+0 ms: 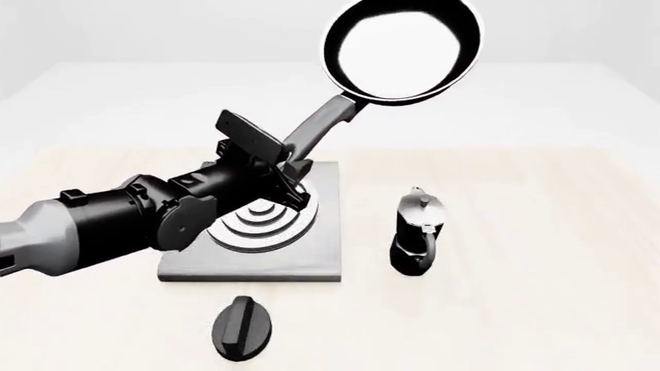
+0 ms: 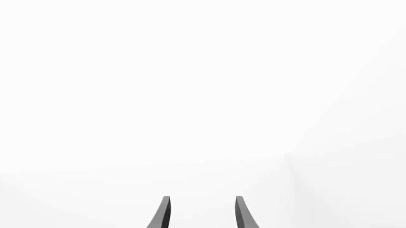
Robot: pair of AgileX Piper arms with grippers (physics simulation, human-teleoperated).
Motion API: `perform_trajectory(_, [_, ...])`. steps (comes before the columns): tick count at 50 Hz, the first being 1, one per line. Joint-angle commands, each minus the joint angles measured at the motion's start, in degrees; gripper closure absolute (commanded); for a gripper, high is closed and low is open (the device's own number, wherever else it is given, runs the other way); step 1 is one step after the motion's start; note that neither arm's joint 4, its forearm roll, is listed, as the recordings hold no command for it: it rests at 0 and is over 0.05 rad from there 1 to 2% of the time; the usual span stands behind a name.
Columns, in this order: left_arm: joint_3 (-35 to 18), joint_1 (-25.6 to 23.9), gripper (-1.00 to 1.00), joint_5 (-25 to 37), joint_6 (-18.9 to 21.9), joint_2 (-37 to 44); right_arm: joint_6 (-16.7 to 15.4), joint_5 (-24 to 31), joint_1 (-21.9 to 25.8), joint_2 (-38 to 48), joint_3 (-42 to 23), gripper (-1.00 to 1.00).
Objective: Put the frying pan on the stove.
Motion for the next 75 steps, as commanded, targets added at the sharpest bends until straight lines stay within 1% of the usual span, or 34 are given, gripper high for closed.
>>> perform_trajectory(1, [3.5,1.0,1.0,-2.5,-0.1,-3.3,0.1,-0.1,-0.1,0.0,0.1,-1.0])
perform_trajectory(7, [7.5,1.4,1.0,-3.9,-0.6,-5.0,0.2,-0.4,-0.3,0.0,0.4,-1.0])
perform_trajectory(12, [9.6,2.2,1.0,-4.5,-0.9,-6.2,0.3,-0.4,-0.3,0.0,0.4,-1.0])
perform_trajectory(25, [15.9,4.3,1.0,-4.4,-1.0,-11.2,0.5,-0.5,-0.6,0.0,0.7,-1.0])
perform_trajectory(35, [18.4,5.8,1.0,-2.1,-0.7,-14.7,0.6,-0.5,-0.7,0.0,0.7,-1.0])
perform_trajectory(41, [19.4,6.7,1.0,-1.1,-0.2,-15.4,0.6,-0.4,-0.6,0.0,0.6,-1.0])
perform_trajectory(49, [21.0,7.8,1.0,0.5,0.2,-17.3,0.0,0.9,0.0,0.0,-0.8,-1.0])
perform_trajectory(58, [23.0,8.7,1.0,1.7,-0.1,-19.7,0.0,0.6,-0.1,0.0,-0.6,-1.0])
perform_trajectory(69, [25.4,10.9,1.0,3.7,-0.2,-22.8,0.0,0.5,-0.2,0.0,-0.4,-1.0])
perform_trajectory(75, [27.3,10.8,1.0,4.1,-0.8,-24.2,-0.4,1.0,0.2,0.0,-0.9,-1.0])
